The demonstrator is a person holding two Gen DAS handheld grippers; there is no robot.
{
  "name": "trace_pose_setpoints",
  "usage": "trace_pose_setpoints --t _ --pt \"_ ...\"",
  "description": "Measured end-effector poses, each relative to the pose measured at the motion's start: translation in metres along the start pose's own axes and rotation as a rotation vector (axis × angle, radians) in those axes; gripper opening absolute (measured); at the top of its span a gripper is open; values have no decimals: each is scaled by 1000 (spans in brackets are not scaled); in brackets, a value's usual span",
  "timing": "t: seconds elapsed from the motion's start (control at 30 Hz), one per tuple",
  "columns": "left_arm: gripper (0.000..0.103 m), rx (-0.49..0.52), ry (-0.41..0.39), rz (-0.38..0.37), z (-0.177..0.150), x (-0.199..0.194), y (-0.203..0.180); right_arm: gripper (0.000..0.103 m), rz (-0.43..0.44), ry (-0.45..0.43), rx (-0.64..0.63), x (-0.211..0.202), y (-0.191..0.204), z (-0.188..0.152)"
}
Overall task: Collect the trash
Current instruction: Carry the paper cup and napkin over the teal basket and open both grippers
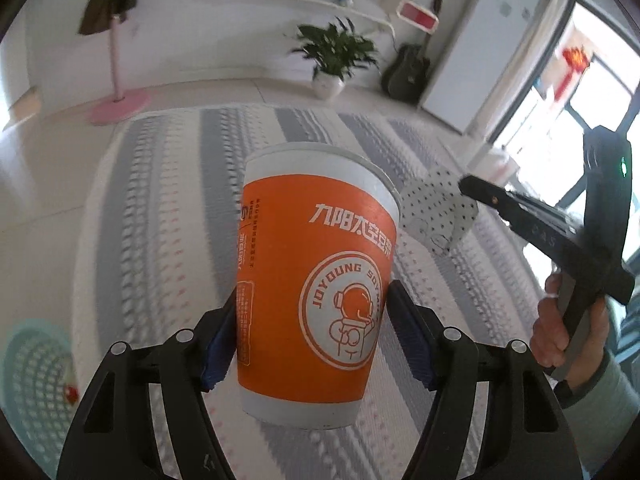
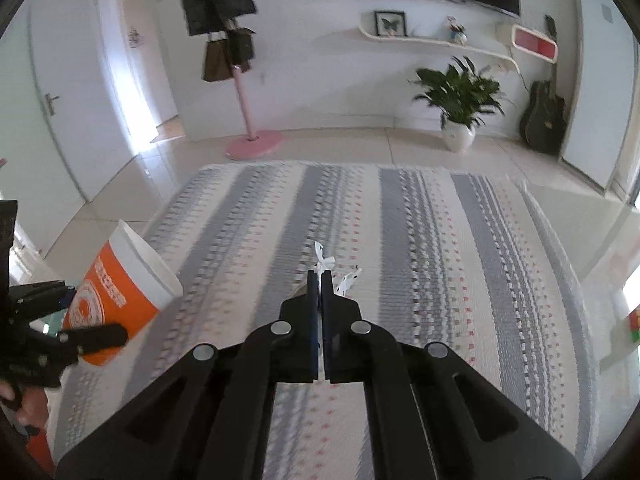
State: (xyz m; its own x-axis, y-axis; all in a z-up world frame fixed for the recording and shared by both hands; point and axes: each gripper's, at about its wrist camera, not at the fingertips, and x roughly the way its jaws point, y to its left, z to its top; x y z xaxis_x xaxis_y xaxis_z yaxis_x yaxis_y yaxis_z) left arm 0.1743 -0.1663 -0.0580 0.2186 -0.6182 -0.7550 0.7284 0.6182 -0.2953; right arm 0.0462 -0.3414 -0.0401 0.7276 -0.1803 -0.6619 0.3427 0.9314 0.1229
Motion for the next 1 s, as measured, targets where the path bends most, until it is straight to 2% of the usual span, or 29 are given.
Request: trace_pose_setpoints --t 0.33,0.57,0.7,0.77,0.87,1.0 --pt "67 -103 -125 52 -37 -101 38 0 104 -68 -129 -73 86 1" --pt "68 -231 -247 147 -58 -192 102 0 230 -134 -261 -103 195 22" --pt "68 -310 -267 228 -79 -227 141 0 292 -129 -317 -95 259 24" --pt "68 -377 -263 230 -93 -234 168 0 321 -109 -331 -82 290 21" --pt "68 -446 -241 258 -111 -233 202 0 354 -56 -337 -55 331 11" --pt "68 -518 -182 272 -133 -212 239 0 369 27 -348 -14 374 -8"
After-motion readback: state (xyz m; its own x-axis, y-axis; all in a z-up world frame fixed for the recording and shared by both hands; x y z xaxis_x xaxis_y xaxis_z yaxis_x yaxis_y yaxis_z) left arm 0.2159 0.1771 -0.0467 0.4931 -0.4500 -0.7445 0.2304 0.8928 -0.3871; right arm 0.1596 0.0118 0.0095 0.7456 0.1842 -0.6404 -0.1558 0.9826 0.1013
